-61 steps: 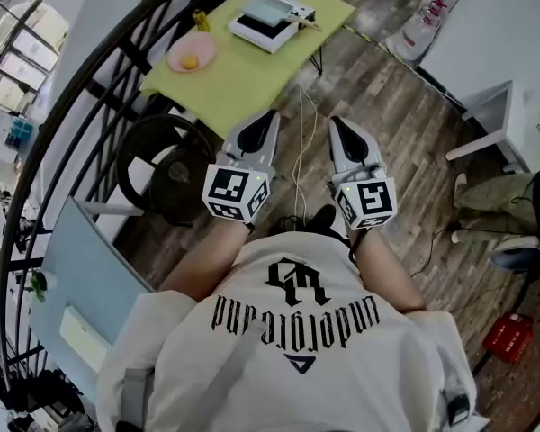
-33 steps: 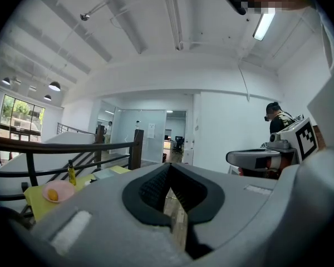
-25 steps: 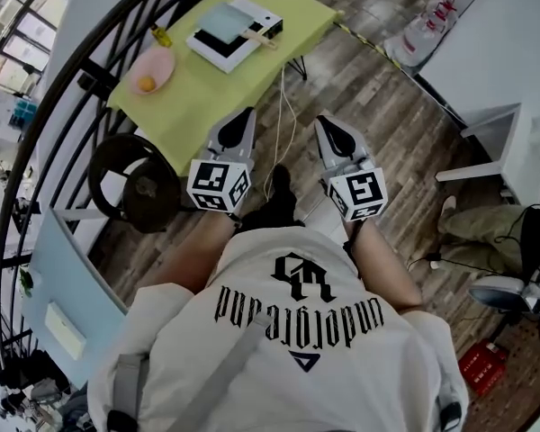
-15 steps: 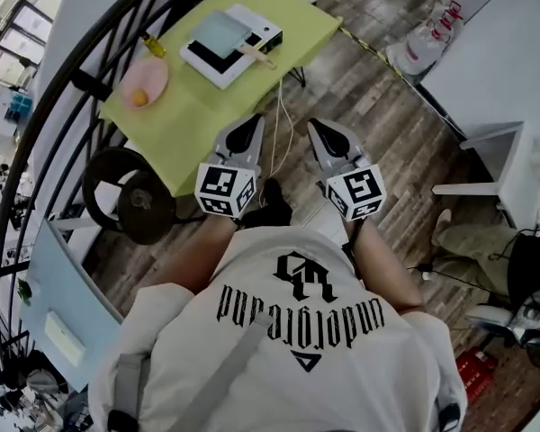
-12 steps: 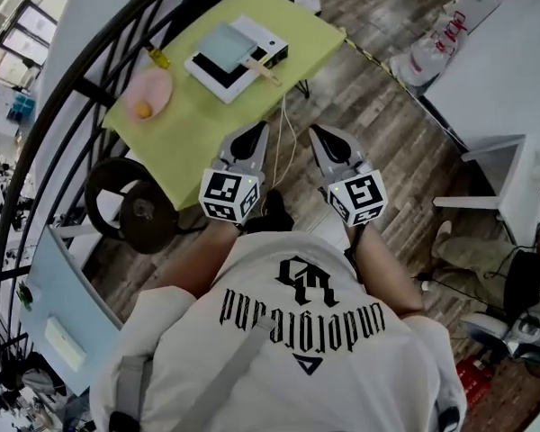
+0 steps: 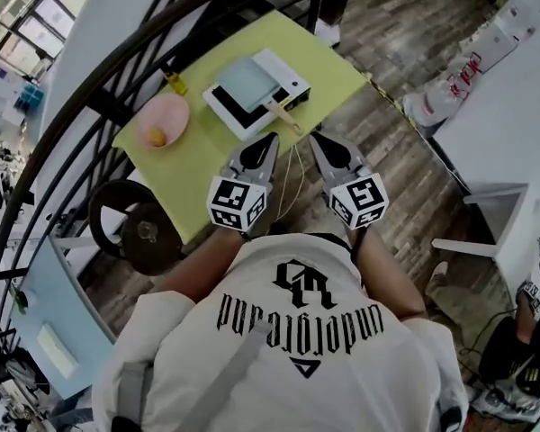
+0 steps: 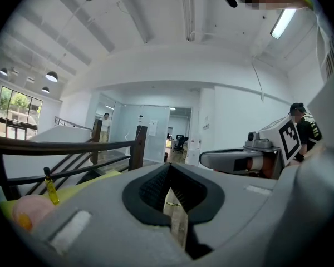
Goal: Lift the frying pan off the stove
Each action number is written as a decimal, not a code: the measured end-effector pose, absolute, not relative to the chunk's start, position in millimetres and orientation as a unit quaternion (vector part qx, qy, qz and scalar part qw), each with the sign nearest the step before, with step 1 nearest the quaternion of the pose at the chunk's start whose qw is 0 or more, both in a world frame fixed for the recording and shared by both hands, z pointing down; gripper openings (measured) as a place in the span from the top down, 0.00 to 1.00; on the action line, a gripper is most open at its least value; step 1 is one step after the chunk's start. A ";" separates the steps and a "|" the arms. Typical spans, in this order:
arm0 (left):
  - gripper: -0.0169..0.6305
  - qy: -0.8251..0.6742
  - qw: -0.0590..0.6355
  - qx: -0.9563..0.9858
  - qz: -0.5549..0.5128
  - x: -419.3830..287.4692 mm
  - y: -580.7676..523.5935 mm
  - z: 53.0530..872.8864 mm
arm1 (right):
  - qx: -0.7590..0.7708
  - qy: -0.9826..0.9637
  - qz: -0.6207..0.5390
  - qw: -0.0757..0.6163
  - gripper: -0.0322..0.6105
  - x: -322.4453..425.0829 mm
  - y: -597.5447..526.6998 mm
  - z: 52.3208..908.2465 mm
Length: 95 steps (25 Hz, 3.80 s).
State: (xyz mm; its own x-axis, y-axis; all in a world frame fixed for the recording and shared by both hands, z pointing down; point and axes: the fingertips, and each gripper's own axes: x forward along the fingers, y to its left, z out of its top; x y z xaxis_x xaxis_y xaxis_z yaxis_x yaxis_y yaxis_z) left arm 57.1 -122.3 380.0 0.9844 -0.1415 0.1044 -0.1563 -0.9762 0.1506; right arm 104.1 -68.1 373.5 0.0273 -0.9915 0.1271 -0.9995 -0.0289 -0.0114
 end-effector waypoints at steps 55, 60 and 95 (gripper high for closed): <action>0.48 -0.309 0.406 0.854 0.100 157.9 -213.7 602.5 | 0.360 -0.848 0.386 0.057 0.60 214.9 -235.1 588.4; 0.42 -0.268 0.471 0.835 0.097 166.3 -210.4 634.3 | 0.355 -0.823 0.442 0.049 0.57 210.7 -245.8 621.5; 0.75 -0.096 0.591 0.795 0.099 205.7 -206.4 691.7 | 0.260 -0.729 0.631 -0.059 0.69 178.4 -270.9 700.0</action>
State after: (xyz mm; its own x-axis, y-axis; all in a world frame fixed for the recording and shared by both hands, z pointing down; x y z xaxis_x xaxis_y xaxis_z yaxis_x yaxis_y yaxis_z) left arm 205.7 -206.4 691.7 0.9618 -0.0356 0.2714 -0.2701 -0.2833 0.9202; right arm 178.4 -270.9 700.0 -0.8580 -0.4528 0.2424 -0.3047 0.0689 -0.9499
